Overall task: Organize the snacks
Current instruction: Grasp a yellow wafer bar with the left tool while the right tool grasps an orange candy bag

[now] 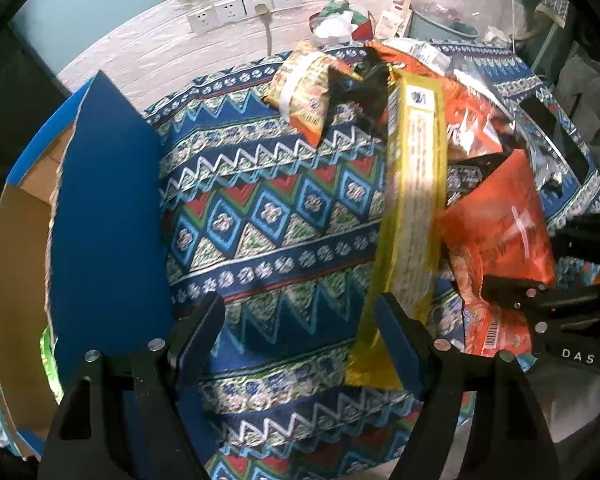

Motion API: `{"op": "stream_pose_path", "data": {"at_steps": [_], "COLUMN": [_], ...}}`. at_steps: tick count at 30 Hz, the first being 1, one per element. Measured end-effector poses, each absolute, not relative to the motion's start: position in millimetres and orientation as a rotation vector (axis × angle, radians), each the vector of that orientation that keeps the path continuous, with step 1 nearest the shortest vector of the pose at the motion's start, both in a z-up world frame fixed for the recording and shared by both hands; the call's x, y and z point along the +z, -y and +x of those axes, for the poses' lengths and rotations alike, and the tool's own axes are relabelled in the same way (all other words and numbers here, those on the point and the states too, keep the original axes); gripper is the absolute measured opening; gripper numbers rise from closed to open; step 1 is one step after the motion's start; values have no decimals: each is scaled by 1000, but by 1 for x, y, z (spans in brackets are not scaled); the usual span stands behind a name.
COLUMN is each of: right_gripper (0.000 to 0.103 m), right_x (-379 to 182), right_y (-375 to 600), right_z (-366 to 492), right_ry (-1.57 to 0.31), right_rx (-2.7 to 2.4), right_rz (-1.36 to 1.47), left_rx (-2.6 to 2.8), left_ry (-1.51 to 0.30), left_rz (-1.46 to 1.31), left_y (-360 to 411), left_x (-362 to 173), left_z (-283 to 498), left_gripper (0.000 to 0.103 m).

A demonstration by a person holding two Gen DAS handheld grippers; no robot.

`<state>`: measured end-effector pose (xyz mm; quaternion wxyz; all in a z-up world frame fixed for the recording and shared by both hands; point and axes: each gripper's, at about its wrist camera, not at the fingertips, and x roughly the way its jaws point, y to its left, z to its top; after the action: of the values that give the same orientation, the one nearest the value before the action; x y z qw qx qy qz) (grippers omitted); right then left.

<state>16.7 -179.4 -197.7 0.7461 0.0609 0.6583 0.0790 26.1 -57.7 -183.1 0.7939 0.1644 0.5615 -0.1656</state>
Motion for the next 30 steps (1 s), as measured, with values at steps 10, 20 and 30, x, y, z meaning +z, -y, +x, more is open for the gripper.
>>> {"op": "stream_pose_path", "data": {"at_steps": [10,20,30], "right_gripper": [29,26,26], "right_x": [-180,-159,-153], "right_y": [202,230,242], "right_z": [9,11,17], "right_ry": [-1355,-1278,-1232], "right_rx": [147,113,108], "right_rz": [79,79,82], "left_rx": [-414,-440,-512], "left_ry": [-1207,-1228,-1263], "left_rz": [297,282,241], "left_y": [92,117,128], "left_x": [-185,-194,-214], "left_z": [44,57,59], "left_gripper": [82,82,35]}}
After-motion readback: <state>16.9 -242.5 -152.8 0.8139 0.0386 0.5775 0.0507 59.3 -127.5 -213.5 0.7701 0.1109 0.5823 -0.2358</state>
